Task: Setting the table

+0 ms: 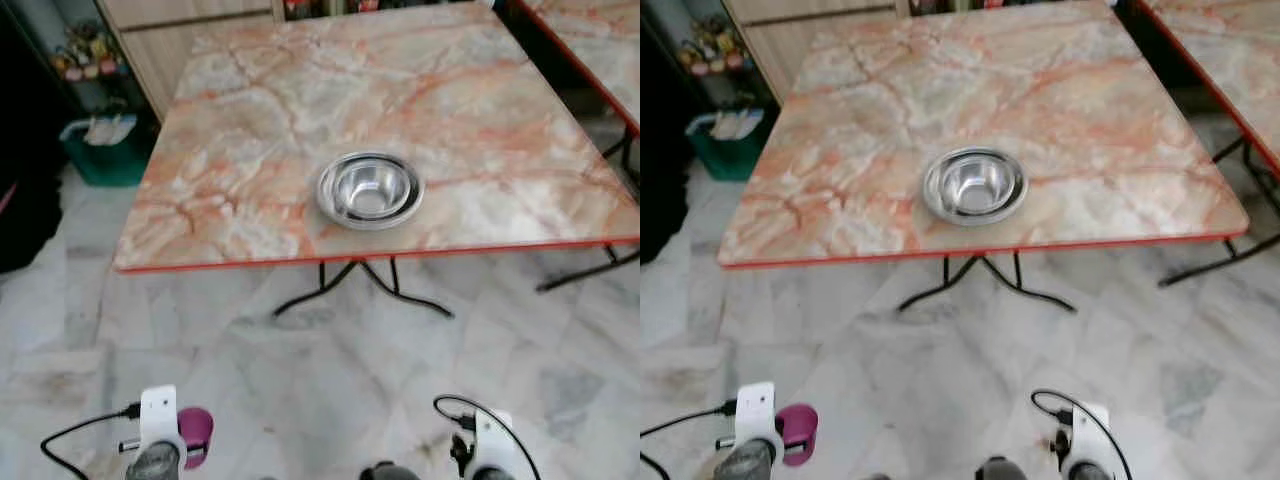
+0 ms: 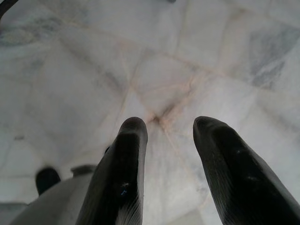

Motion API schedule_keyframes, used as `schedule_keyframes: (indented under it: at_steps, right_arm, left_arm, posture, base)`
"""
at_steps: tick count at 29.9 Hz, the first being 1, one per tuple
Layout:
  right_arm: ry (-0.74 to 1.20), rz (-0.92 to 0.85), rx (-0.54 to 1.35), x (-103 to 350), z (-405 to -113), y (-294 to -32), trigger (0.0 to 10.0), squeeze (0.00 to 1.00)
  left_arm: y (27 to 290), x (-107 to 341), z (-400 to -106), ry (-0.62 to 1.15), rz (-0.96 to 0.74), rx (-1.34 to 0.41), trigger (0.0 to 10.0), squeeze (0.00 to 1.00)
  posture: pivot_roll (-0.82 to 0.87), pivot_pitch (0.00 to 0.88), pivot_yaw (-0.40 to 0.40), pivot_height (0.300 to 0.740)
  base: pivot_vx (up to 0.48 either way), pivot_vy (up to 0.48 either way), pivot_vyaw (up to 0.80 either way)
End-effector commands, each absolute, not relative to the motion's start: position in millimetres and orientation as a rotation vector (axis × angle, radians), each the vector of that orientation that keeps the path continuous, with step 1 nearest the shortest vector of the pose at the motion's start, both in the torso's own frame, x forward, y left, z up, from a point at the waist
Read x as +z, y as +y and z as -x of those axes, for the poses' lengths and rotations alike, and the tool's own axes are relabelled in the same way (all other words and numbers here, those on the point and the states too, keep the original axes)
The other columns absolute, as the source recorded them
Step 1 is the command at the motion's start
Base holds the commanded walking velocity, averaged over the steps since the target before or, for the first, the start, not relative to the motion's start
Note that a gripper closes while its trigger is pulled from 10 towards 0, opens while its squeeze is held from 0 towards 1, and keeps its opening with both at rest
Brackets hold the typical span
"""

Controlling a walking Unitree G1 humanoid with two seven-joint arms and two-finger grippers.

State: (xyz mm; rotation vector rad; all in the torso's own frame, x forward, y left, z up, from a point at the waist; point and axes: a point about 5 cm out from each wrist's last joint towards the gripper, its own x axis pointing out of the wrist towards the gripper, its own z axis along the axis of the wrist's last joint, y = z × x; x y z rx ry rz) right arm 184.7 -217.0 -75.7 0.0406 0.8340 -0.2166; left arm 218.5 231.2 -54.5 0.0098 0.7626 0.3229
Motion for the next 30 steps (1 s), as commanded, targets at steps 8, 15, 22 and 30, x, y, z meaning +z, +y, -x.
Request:
schedule_keyframes:
  at_steps: [8, 15, 22, 30]
  right_arm:
    - [0.859, -0.061, -0.200, -81.0, -178.3, -206.4, 10.0, 0.00]
    - [0.862, -0.057, -0.194, -81.3, -177.5, -206.3, 10.0, 0.00]
    - [0.861, -0.059, -0.195, -81.1, -178.0, -206.2, 10.0, 0.00]
    - [0.863, -0.057, -0.194, -80.9, -178.5, -206.7, 10.0, 0.00]
  left_arm:
    - [240.0, -57.8, -209.2, 0.783, -0.014, 0.344, 10.0, 0.00]
    - [241.4, -58.4, -207.2, 0.784, -0.024, 0.356, 10.0, 0.00]
    - [252.8, -56.0, -204.1, 0.767, -0.035, 0.420, 10.0, 0.00]
    - [311.4, -22.8, -207.5, 0.646, -0.272, 0.788, 10.0, 0.00]
  posture:
    - [-0.04, 0.160, 0.057, 0.740]
    - [-0.04, 0.152, 0.056, 0.740]
    - [-0.04, 0.166, 0.053, 0.740]
    - [-0.03, 0.173, 0.047, 0.740]
  base:
    - [0.352, 0.000, 0.00]
    - [0.000, 0.000, 0.00]
    - [0.000, 0.000, 0.00]
    - [0.000, 0.000, 0.00]
